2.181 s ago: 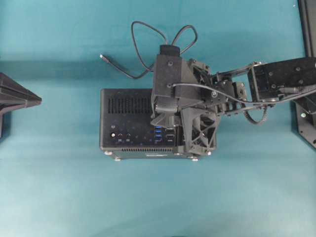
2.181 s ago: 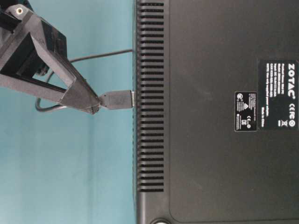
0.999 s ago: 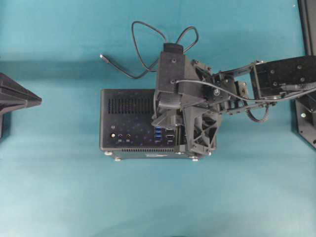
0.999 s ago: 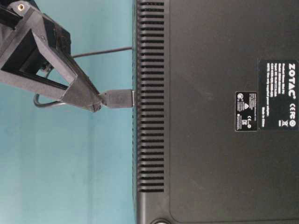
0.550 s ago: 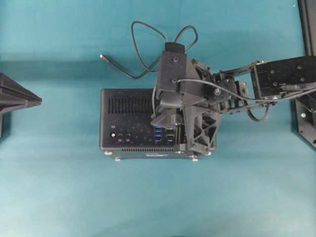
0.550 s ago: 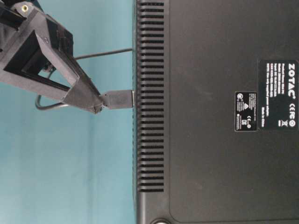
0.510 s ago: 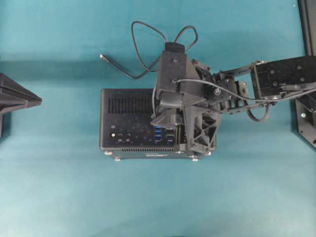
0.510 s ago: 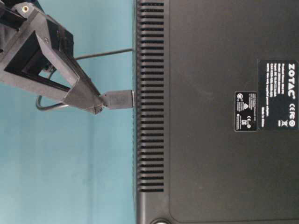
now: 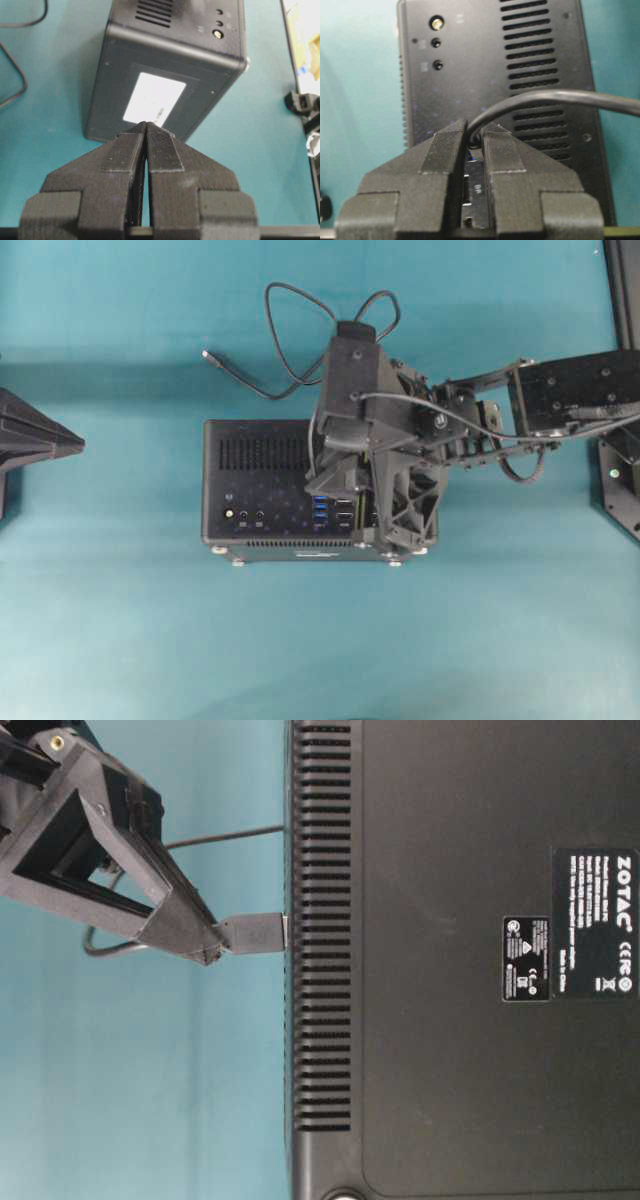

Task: Insert the USB into the PC box with both arms.

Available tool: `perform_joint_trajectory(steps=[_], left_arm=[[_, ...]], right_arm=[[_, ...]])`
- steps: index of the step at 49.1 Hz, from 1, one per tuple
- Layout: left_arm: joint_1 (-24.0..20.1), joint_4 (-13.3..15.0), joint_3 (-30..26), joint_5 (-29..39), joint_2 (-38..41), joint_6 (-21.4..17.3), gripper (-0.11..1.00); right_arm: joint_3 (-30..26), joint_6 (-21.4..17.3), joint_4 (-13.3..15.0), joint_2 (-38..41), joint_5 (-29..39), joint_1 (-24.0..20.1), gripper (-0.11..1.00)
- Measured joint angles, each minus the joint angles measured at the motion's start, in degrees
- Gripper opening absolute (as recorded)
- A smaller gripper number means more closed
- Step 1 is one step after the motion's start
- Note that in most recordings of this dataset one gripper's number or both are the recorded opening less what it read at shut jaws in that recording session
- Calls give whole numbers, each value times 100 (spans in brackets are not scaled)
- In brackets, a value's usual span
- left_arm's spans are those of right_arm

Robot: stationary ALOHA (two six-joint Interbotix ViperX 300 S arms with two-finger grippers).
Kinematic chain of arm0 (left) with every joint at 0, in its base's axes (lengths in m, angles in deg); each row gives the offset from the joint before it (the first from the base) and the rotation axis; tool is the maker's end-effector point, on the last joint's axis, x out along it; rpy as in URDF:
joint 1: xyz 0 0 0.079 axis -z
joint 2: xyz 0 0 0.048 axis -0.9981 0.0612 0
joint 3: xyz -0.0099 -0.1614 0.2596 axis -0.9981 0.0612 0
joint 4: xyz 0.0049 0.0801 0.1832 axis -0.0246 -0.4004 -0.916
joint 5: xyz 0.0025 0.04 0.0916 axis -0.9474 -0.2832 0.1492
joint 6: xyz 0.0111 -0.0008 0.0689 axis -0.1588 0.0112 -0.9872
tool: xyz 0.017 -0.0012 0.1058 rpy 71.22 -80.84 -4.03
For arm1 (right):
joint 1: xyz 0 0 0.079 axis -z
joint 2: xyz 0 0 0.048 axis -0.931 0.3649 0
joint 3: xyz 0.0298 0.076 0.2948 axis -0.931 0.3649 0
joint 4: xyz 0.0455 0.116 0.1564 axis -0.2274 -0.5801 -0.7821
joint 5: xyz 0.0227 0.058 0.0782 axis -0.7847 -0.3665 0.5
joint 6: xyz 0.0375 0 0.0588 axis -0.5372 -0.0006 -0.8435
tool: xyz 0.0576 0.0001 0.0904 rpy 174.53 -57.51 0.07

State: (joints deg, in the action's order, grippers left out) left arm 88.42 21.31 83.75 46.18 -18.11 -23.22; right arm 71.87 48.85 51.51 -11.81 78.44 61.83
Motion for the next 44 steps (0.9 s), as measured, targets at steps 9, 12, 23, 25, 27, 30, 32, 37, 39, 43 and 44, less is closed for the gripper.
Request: perform_joint_trajectory(steps=[9, 12, 23, 25, 27, 30, 32, 37, 39, 43, 44], left_arm=[[-9, 0, 0, 0, -44, 9, 0], [0, 9, 0, 0, -53, 9, 0], [0, 0, 0, 0, -53, 9, 0], [0, 0, 0, 0, -53, 9, 0], [0, 9, 0, 0, -62, 9, 0], [0, 9, 0, 0, -62, 9, 0], [0, 0, 0, 0, -53, 9, 0], [0, 0, 0, 0, -53, 9, 0], [0, 0, 0, 0, -53, 9, 0], [0, 9, 0, 0, -62, 9, 0], [-9, 0, 0, 0, -62, 9, 0]], right_arm=[[35, 0, 0, -18, -44, -18, 8], [44, 0, 0, -26, -44, 9, 8], [70, 9, 0, -62, -53, 167, 8], [79, 9, 0, -70, -53, 176, 8], [88, 9, 0, -70, -53, 167, 8], [88, 9, 0, -62, -53, 149, 8], [88, 9, -9, -70, -53, 132, 8], [88, 0, -70, -70, -62, 70, 8], [88, 0, -88, -79, -62, 62, 8], [88, 0, -114, -70, -62, 53, 8], [88, 0, -105, -70, -62, 53, 8]])
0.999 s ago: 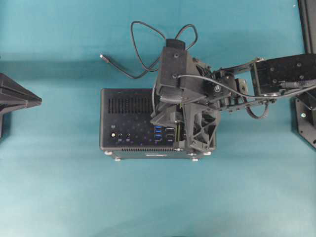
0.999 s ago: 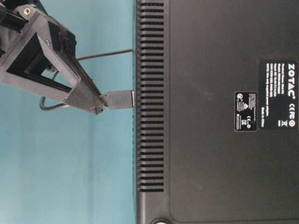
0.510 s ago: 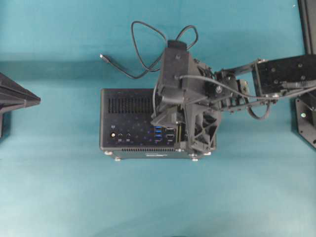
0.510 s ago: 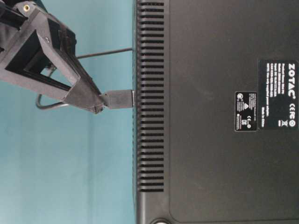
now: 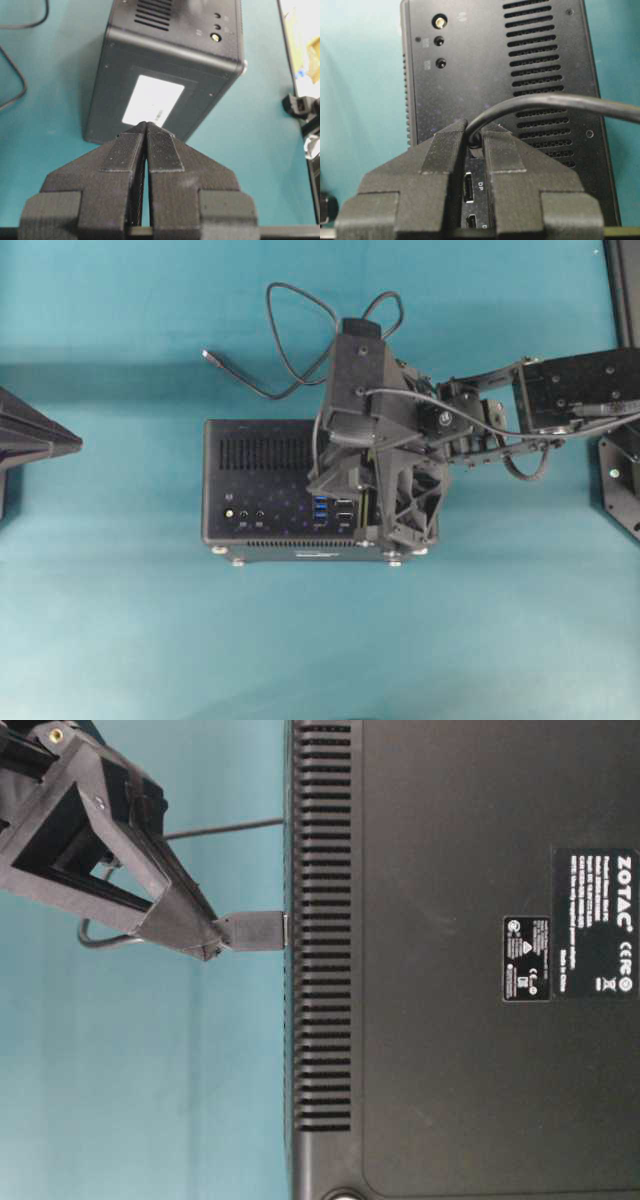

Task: Insert the USB into the PC box with both arms.

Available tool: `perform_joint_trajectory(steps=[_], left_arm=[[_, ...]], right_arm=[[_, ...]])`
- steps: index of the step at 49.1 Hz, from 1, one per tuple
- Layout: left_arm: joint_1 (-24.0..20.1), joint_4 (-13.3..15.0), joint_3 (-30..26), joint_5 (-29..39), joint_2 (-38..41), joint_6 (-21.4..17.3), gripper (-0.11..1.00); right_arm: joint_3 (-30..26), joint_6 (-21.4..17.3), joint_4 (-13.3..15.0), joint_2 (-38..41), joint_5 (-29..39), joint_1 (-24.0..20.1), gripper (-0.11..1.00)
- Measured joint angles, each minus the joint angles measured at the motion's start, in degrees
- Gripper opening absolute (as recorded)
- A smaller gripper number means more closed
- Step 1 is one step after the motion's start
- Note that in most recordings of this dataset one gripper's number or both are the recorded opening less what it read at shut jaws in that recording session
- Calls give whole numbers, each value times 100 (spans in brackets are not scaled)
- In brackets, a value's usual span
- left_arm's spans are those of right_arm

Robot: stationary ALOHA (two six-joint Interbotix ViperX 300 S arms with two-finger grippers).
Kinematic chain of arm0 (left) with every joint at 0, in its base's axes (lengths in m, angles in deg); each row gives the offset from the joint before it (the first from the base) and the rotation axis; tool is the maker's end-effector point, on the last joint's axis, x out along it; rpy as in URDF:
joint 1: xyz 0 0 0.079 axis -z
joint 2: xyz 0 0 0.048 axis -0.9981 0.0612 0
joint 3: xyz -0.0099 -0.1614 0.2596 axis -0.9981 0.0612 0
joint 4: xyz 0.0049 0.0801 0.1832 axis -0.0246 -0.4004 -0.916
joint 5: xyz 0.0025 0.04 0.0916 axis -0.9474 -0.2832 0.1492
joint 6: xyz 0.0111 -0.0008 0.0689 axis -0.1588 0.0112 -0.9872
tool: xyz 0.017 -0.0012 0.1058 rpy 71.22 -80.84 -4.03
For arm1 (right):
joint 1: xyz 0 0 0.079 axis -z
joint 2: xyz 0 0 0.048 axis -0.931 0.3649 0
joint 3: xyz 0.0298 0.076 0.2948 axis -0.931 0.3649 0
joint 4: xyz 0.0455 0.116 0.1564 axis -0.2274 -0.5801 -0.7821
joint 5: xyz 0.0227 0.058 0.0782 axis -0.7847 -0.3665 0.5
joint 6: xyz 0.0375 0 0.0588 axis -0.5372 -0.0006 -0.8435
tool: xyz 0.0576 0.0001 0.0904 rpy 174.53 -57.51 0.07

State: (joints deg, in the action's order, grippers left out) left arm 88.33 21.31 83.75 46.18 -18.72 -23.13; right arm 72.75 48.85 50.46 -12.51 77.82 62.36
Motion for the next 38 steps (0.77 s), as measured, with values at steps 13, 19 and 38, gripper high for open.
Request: perform_joint_trajectory(steps=[13, 19, 38], left_arm=[[9, 0, 0, 0, 0, 9, 0], [9, 9, 0, 0, 0, 9, 0], [9, 0, 26, 246, -176, 0, 0]], right_arm=[[0, 9, -9, -18, -9, 62, 10], [26, 18, -9, -70, -9, 97, 16], [53, 18, -18, -396, 35, 105, 76]])
